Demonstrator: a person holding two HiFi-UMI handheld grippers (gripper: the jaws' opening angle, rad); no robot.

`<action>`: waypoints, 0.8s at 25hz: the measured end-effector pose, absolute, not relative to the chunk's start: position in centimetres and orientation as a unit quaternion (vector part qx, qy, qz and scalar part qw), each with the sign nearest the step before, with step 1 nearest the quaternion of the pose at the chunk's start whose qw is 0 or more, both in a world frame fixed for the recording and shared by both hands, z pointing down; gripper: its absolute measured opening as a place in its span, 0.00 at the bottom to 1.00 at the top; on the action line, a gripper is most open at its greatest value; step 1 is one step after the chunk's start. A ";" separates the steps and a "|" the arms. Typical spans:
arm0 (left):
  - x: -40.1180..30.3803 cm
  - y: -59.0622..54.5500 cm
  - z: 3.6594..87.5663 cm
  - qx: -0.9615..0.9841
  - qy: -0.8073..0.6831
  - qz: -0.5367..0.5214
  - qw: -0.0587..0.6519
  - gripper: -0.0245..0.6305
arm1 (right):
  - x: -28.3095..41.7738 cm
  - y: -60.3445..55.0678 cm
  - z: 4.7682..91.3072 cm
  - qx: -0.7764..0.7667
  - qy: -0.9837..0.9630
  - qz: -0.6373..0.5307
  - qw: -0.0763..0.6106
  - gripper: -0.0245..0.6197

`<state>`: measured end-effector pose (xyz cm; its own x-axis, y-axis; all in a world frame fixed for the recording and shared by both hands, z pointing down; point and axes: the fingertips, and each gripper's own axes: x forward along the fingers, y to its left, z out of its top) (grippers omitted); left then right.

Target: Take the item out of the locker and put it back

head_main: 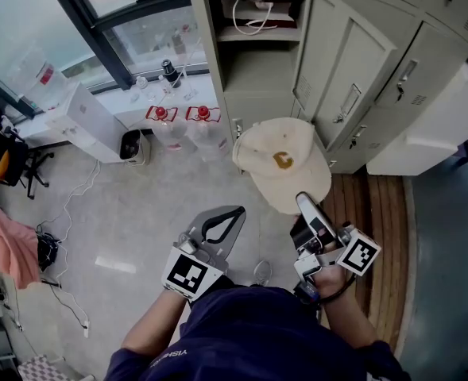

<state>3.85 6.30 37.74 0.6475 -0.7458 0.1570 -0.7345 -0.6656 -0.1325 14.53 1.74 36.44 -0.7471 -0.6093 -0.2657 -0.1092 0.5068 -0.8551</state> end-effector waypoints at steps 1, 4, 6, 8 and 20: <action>4.1 6.4 37.8 -0.906 0.409 -0.101 0.029 0.04 | 14.8 1.7 36.4 -0.217 0.822 -0.446 0.281 0.07; 4.5 6.8 37.7 -0.903 0.414 -0.107 0.033 0.04 | 15.4 1.4 36.1 -0.212 0.821 -0.446 0.287 0.07; 4.5 6.8 37.7 -0.901 0.419 -0.109 0.035 0.04 | 15.7 1.1 35.8 -0.209 0.823 -0.442 0.291 0.07; 4.2 6.7 37.5 -0.899 0.423 -0.109 0.037 0.04 | 15.7 0.7 35.4 -0.206 0.825 -0.437 0.293 0.07; 1.7 2.0 37.8 -0.904 0.413 -0.105 0.037 0.04 | 13.7 -4.0 34.8 -0.219 0.826 -0.424 0.301 0.07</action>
<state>1.67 2.04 37.84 0.6378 -0.7537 0.1587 -0.7382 -0.6569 -0.1534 13.73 -3.99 34.78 -0.7225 -0.6167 -0.3125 -0.1060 0.5454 -0.8314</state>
